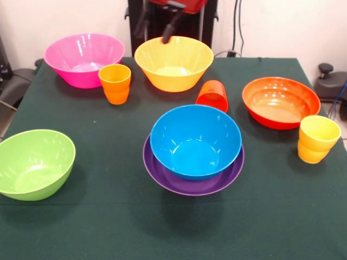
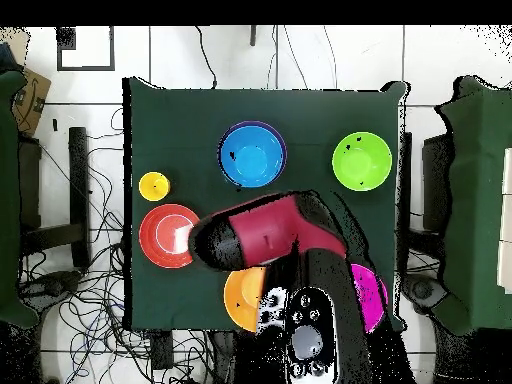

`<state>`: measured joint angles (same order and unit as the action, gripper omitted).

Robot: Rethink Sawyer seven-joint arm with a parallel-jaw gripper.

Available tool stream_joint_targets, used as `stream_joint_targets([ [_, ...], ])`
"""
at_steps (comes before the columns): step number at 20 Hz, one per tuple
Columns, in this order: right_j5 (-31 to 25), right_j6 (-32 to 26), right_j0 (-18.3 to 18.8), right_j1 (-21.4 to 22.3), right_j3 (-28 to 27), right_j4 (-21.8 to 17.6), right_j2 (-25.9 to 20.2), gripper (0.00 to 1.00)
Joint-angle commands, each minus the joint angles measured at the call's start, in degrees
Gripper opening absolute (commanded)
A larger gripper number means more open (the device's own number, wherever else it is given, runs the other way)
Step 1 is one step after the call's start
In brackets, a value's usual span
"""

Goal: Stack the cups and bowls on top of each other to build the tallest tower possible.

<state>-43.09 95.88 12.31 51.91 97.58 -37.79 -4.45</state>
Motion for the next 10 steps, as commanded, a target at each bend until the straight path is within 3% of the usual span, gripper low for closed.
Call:
stream_joint_targets([
  [1,-1.9,-24.2,8.4,-3.3,2.9,0.4,-12.9,1.0],
  [10,-5.5,-30.6,19.6,-4.7,4.1,4.9,-22.1,1.0],
])
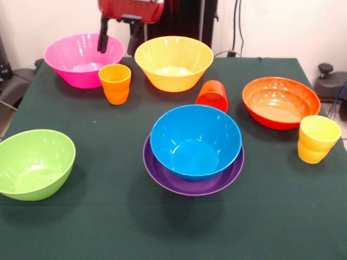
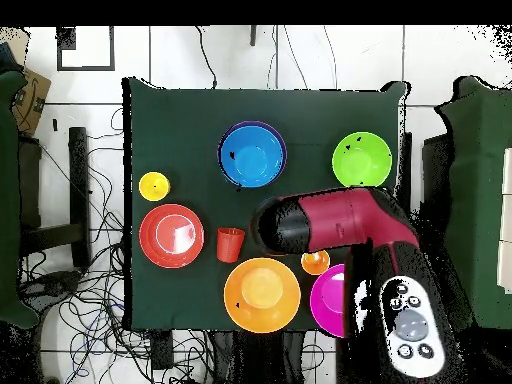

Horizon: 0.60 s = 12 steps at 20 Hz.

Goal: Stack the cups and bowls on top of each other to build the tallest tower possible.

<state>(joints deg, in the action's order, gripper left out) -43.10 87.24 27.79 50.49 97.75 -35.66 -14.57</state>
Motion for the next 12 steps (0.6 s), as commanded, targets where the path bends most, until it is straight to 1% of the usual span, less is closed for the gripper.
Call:
stream_joint_targets([
  [1,-5.8,-22.7,5.3,-3.2,4.3,2.9,-12.7,1.0],
  [3,-6.6,-23.0,6.7,-3.3,4.3,2.6,-13.8,1.0],
  [5,-7.5,-22.7,7.1,-3.6,3.6,1.7,-14.2,1.0],
  [8,-8.4,-21.4,6.8,-2.8,2.5,-0.3,-13.7,1.0],
  [9,-8.7,-21.9,7.2,-2.5,2.6,-0.7,-14.0,1.0],
  [12,-9.3,-22.8,8.8,-1.4,3.6,-0.1,-15.5,1.0],
])
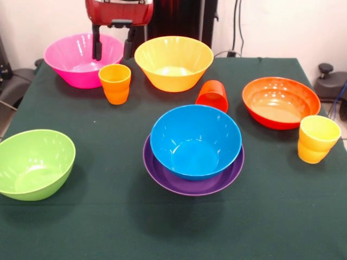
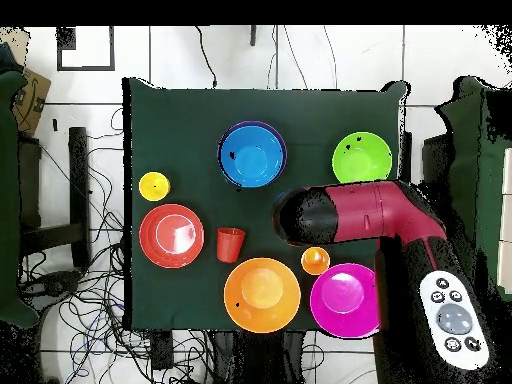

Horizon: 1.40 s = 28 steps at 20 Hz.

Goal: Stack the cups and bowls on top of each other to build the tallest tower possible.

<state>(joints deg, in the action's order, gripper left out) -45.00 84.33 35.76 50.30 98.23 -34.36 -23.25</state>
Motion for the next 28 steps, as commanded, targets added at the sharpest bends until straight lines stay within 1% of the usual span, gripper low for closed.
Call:
stream_joint_targets([
  [1,-7.6,-19.5,0.9,-1.2,3.0,-1.5,-7.0,1.0],
  [6,-7.7,-16.9,0.1,-2.1,2.6,-2.9,-7.6,1.0],
  [17,-7.2,-14.8,0.4,-3.2,2.4,-4.4,-8.6,1.0],
  [23,-7.3,-12.9,-1.0,-4.9,1.1,-5.8,-8.2,1.0],
  [28,-7.6,-12.6,-1.6,-5.7,0.1,-6.3,-7.8,1.0],
])
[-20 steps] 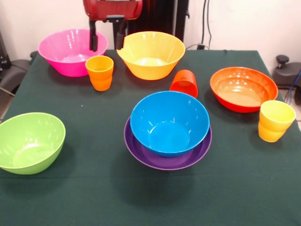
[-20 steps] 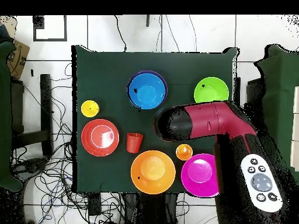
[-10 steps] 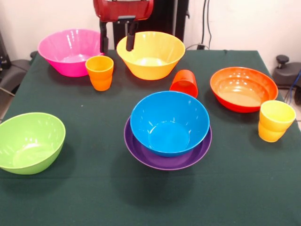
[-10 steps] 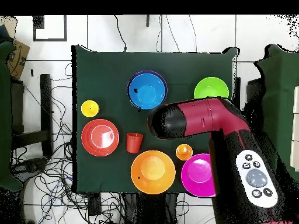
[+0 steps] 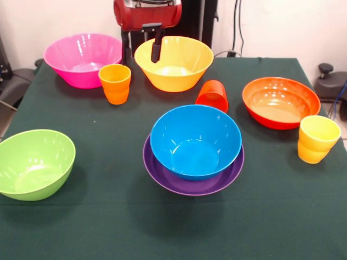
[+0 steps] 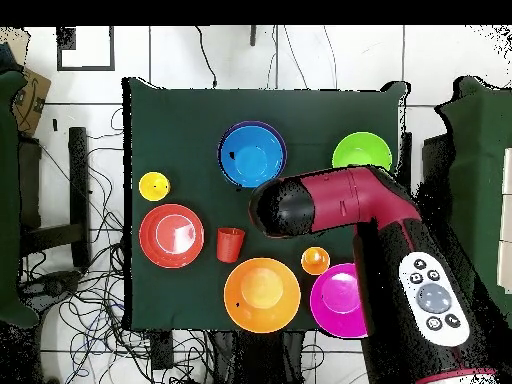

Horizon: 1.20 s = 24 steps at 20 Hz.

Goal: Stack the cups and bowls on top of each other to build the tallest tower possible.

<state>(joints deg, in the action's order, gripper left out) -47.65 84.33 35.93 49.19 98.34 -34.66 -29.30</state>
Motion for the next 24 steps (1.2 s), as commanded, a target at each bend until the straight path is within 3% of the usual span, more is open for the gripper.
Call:
stream_joint_targets([
  [1,-5.2,-12.5,-1.9,-4.7,-0.2,-6.1,-1.7,1.0],
  [14,-5.0,-11.1,-2.8,-6.0,-2.0,-6.5,-0.7,1.0],
  [24,5.9,3.9,-2.2,-5.5,-1.5,-0.6,0.5,1.0],
])
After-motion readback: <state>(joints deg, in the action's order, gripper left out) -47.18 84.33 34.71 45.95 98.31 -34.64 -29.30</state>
